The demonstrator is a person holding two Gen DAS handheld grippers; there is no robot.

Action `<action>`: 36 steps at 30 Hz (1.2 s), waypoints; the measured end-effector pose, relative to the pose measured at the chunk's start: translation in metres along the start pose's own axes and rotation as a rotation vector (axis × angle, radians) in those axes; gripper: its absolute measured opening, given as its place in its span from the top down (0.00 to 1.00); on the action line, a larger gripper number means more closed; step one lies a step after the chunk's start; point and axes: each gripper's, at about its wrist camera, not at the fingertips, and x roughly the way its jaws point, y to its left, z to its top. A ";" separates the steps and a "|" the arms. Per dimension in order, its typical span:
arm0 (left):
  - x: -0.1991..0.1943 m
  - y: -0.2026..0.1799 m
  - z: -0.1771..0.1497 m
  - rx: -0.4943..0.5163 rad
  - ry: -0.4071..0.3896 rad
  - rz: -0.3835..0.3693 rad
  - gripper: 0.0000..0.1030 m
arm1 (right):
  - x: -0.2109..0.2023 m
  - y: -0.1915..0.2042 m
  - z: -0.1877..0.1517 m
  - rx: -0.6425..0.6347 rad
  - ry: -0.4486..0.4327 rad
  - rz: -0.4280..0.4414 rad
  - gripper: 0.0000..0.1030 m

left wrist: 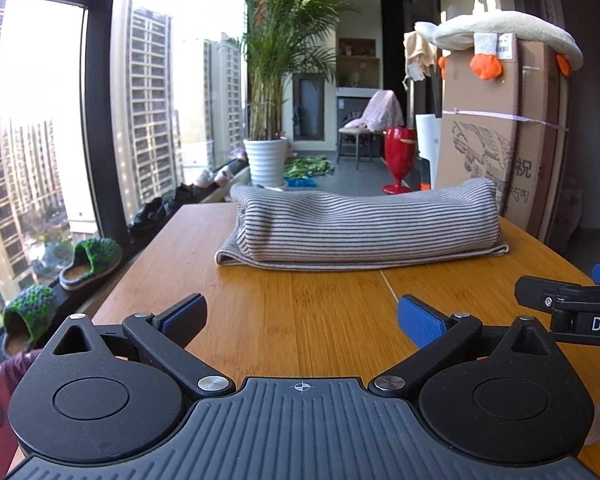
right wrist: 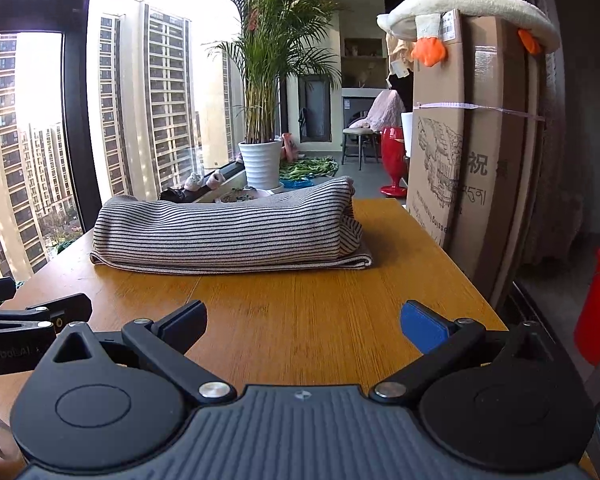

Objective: Fold clothes

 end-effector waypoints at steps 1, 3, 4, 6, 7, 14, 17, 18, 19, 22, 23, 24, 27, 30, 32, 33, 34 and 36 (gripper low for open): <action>0.000 0.000 0.000 0.000 0.001 -0.001 0.00 | 0.000 0.000 0.000 0.000 0.000 0.001 0.00; 0.001 0.001 0.000 -0.001 0.007 -0.005 0.00 | 0.000 0.000 0.000 -0.001 0.000 0.002 0.00; 0.002 0.001 -0.001 -0.002 0.009 -0.006 0.00 | 0.000 0.000 0.000 -0.001 0.000 0.002 0.00; 0.002 0.001 -0.001 -0.006 0.013 -0.008 0.00 | -0.001 0.001 -0.001 -0.001 0.001 0.004 0.00; 0.003 0.002 -0.001 -0.008 0.015 -0.009 0.00 | -0.001 0.001 -0.001 -0.001 0.002 0.005 0.00; 0.003 0.003 -0.002 -0.012 0.018 -0.011 0.00 | 0.001 -0.002 -0.002 0.000 0.001 0.007 0.00; 0.004 0.004 -0.002 -0.013 0.019 -0.011 0.00 | 0.001 -0.002 -0.001 0.004 0.002 0.007 0.00; 0.004 0.004 -0.002 -0.014 0.019 -0.011 0.00 | 0.000 -0.002 -0.001 0.005 0.002 0.008 0.00; 0.004 0.004 -0.002 -0.013 0.018 -0.010 0.00 | 0.000 -0.002 -0.001 0.006 0.001 0.008 0.00; 0.003 0.004 -0.002 -0.009 0.017 -0.009 0.00 | 0.000 -0.002 -0.001 0.008 0.001 0.009 0.00; 0.003 0.004 -0.002 -0.008 0.017 -0.008 0.00 | 0.000 -0.002 -0.001 0.009 0.002 0.009 0.00; 0.004 0.003 -0.002 -0.008 0.017 -0.008 0.00 | 0.000 -0.002 -0.001 0.010 0.003 0.009 0.00; 0.004 0.004 -0.002 -0.010 0.017 -0.007 0.00 | 0.000 -0.002 -0.001 0.014 0.004 0.009 0.00; 0.004 0.004 -0.002 -0.010 0.016 -0.006 0.00 | 0.000 -0.002 -0.001 0.016 0.006 0.011 0.00; 0.004 0.003 -0.002 -0.009 0.016 -0.006 0.00 | 0.000 -0.003 -0.001 0.019 0.007 0.012 0.00; 0.004 0.003 -0.002 -0.009 0.017 -0.006 0.00 | 0.000 -0.003 -0.001 0.021 0.009 0.013 0.00; 0.004 0.003 -0.002 -0.009 0.017 -0.006 0.00 | 0.000 -0.003 -0.001 0.023 0.010 0.014 0.00; 0.004 0.003 -0.001 -0.010 0.017 -0.006 0.00 | 0.000 -0.004 -0.001 0.026 0.011 0.015 0.00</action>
